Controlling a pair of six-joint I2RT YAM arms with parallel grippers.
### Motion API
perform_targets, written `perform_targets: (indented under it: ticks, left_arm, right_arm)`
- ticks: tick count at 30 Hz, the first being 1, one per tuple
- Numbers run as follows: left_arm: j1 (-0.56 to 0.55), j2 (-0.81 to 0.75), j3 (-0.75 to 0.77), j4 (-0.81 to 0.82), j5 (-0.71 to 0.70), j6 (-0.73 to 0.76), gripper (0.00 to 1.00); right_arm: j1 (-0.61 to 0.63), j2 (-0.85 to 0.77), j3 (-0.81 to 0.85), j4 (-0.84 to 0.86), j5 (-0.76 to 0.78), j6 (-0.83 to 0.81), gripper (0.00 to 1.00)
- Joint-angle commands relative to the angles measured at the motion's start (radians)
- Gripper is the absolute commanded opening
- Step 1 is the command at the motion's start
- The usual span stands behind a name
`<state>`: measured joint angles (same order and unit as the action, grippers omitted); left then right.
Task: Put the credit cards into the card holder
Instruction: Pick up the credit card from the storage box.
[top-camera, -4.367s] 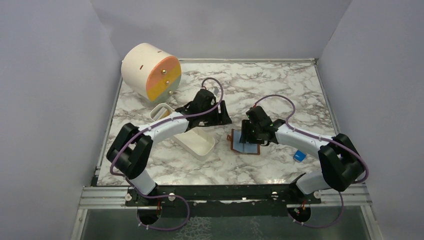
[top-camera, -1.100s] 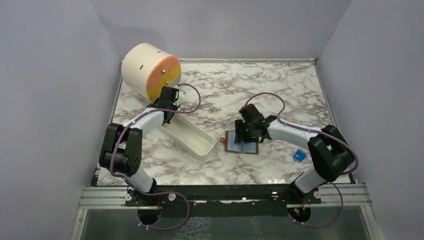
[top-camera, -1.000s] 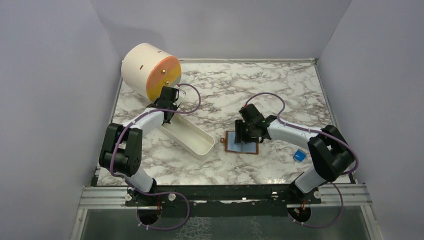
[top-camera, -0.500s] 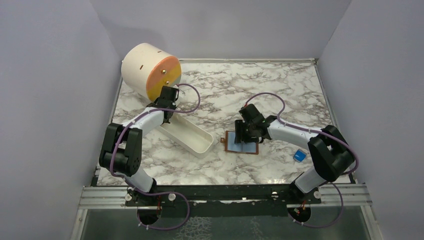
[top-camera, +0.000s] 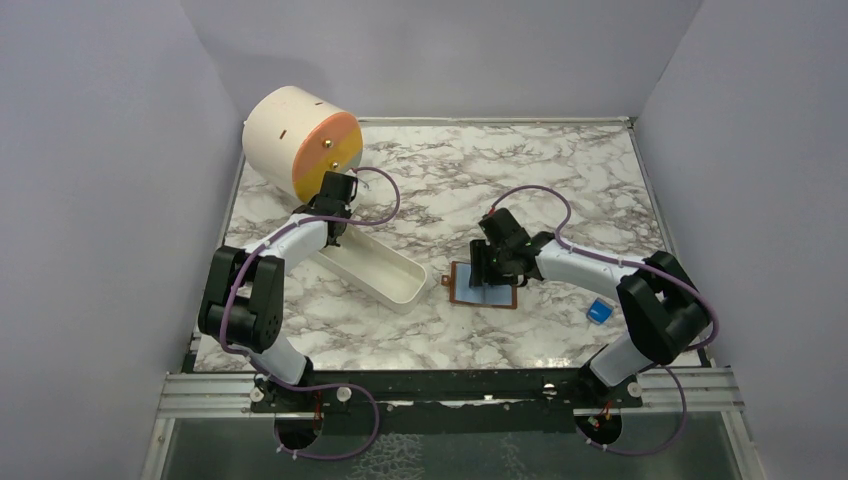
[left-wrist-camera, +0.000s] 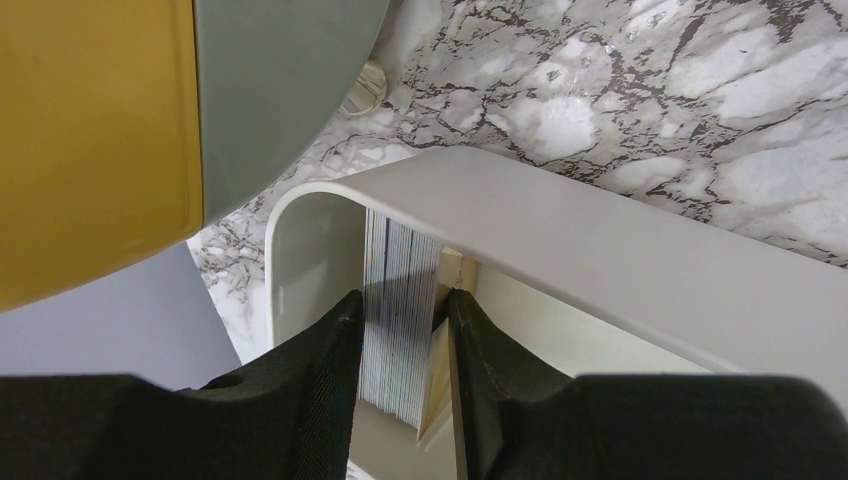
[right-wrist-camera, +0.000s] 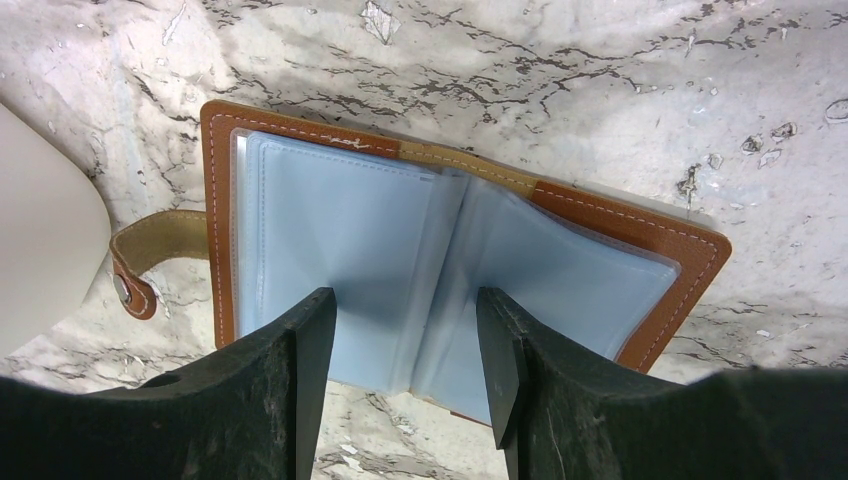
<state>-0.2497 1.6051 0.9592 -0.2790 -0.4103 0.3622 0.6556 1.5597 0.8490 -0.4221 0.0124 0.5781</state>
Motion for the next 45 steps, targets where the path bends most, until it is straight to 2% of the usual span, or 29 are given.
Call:
perform_targets:
  ticks: [1, 5, 13, 18, 29, 32, 45]
  left_arm:
    - [0.006, -0.03, 0.046, 0.011, -0.053, 0.006, 0.22]
    - [0.006, -0.026, 0.042, 0.009, -0.054, -0.002, 0.26]
    - [0.006, -0.023, 0.045, 0.002, -0.056, -0.003, 0.26]
    - [0.006, -0.042, 0.031, -0.001, -0.051, -0.009, 0.3]
    - [0.006, -0.026, 0.035, -0.001, -0.046, -0.012, 0.29]
    - [0.004, -0.03, 0.036, 0.001, -0.046, -0.018, 0.34]
    - [0.003, -0.017, 0.035, -0.003, -0.041, -0.02, 0.44]
  right_arm:
    - [0.01, -0.018, -0.017, -0.017, 0.003, -0.013, 0.54]
    - [0.009, -0.02, -0.012, -0.021, 0.002, -0.016, 0.54]
    - [0.01, -0.016, -0.007, -0.026, 0.001, -0.026, 0.54]
    - [0.01, -0.009, -0.004, -0.025, -0.009, -0.029, 0.54]
    - [0.009, -0.014, -0.008, -0.018, -0.008, -0.03, 0.54]
    - [0.01, -0.01, -0.009, -0.014, -0.01, -0.03, 0.54]
    - [0.01, -0.009, -0.002, -0.017, -0.005, -0.035, 0.54]
